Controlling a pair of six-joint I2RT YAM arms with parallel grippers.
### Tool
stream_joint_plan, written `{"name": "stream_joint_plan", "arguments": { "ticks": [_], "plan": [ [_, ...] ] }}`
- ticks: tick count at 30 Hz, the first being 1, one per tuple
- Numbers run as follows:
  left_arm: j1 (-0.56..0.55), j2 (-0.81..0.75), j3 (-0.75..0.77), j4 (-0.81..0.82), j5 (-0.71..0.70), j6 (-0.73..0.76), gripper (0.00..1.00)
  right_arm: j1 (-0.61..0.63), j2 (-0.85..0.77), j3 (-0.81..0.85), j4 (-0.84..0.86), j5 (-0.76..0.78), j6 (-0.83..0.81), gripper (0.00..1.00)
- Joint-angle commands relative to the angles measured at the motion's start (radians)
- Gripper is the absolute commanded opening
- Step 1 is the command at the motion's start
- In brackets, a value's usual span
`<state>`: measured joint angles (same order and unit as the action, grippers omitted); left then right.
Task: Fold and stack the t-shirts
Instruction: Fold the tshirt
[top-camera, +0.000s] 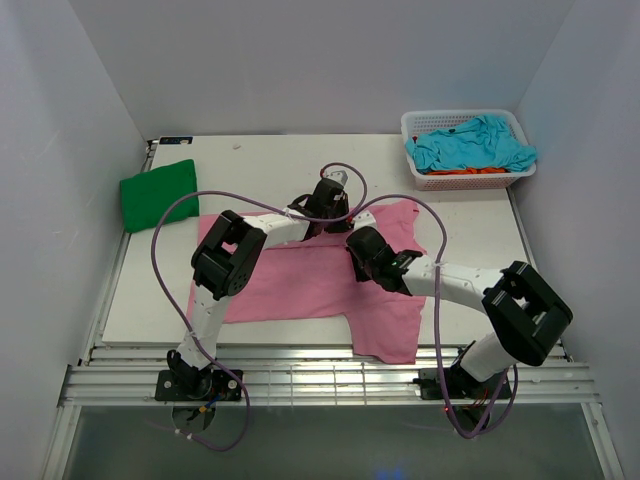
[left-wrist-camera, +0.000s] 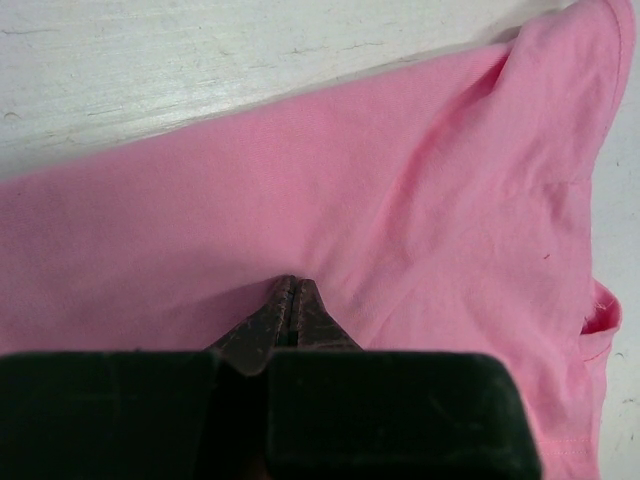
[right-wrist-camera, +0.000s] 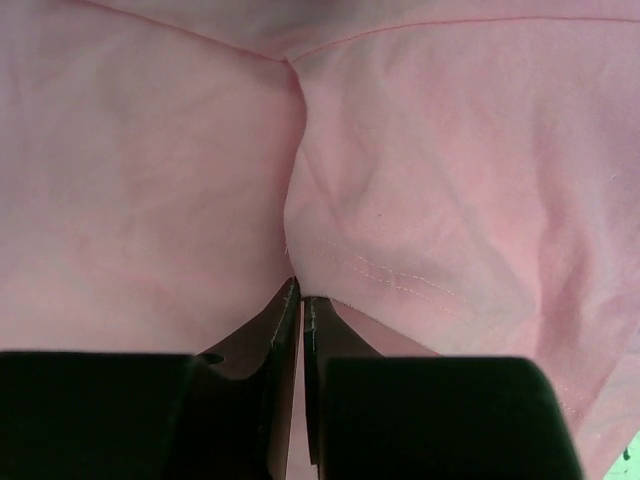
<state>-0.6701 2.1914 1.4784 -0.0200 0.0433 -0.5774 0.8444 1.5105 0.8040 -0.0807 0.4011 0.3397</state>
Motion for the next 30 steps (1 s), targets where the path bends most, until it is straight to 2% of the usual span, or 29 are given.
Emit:
{"name": "stream_joint_plan", "arguments": {
  "ticks": [1,6,9,14,17,23,27,30],
  "plan": [
    [-0.003,-0.05,-0.012,0.002,0.01,-0.002,0.0,0.008,-0.021,0.014,0.024,-0.051,0.001,0.08],
    [-0.003,-0.056,-0.013,0.0,0.007,0.002,0.0,0.013,0.008,0.015,0.033,-0.135,0.002,0.15],
    [-0.003,-0.058,-0.017,0.0,0.004,0.004,0.0,0.016,-0.004,-0.006,0.068,-0.194,0.013,0.16],
    [-0.003,-0.061,-0.021,0.0,0.004,0.004,0.0,0.019,-0.013,0.003,0.082,-0.222,0.019,0.23],
    [-0.003,-0.074,-0.032,-0.001,-0.005,0.013,0.0,0.039,-0.068,0.003,0.039,-0.183,0.01,0.28],
    [-0.003,-0.178,-0.055,0.012,-0.114,0.059,0.0,0.018,-0.199,0.006,0.035,0.07,-0.048,0.35],
    [-0.003,-0.26,-0.044,0.068,-0.158,0.093,0.0,-0.091,-0.135,0.081,0.032,0.036,-0.088,0.33],
    [-0.003,-0.315,-0.04,0.036,-0.265,0.111,0.08,-0.169,-0.044,0.129,0.032,0.003,-0.122,0.3]
  ]
}}
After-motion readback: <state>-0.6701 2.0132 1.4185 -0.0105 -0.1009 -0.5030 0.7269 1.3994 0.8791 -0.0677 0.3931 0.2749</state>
